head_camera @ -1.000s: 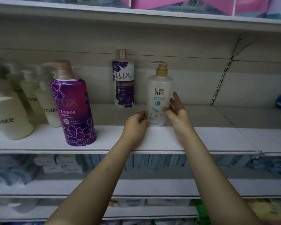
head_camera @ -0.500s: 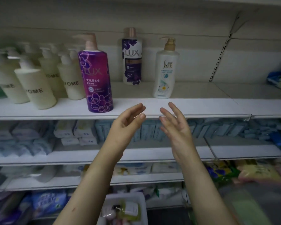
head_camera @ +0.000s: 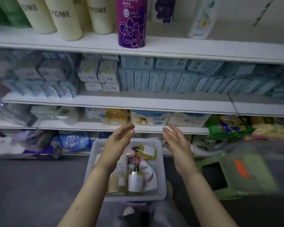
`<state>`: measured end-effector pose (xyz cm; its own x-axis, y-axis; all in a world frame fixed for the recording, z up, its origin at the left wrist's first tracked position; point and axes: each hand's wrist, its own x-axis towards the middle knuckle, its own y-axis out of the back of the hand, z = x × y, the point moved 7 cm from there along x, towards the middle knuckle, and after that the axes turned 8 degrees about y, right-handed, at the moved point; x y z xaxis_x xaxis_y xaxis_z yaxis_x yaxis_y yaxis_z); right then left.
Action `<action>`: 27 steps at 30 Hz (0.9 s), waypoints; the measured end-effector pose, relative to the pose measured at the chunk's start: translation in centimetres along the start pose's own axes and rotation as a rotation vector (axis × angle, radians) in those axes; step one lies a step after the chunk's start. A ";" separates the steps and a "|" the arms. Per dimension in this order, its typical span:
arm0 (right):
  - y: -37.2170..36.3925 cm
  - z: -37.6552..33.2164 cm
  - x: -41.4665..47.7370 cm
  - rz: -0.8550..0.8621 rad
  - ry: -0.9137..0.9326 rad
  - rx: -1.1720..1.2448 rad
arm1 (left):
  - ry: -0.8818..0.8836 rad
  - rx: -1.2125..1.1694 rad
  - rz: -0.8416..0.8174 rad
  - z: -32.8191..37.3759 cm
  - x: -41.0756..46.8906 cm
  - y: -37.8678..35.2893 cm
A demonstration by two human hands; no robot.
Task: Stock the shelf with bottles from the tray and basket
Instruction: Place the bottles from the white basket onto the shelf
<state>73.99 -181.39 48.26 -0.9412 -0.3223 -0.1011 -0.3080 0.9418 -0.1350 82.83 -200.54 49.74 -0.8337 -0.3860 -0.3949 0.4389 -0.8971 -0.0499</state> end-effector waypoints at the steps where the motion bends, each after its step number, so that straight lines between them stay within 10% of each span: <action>1: 0.0 1.4 -0.6 -0.002 -0.036 -0.010 | 0.033 -0.002 0.020 -1.5 -0.2 0.8; 27: -0.1 27.0 -2.5 -0.040 -0.614 -0.257 | 0.522 -0.007 0.409 -28.7 3.4 5.7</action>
<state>80.08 -183.28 21.92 -0.7019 -0.2817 -0.6541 -0.4358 0.8964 0.0816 92.12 -200.82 21.75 -0.3284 -0.5390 -0.7757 0.6894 -0.6981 0.1932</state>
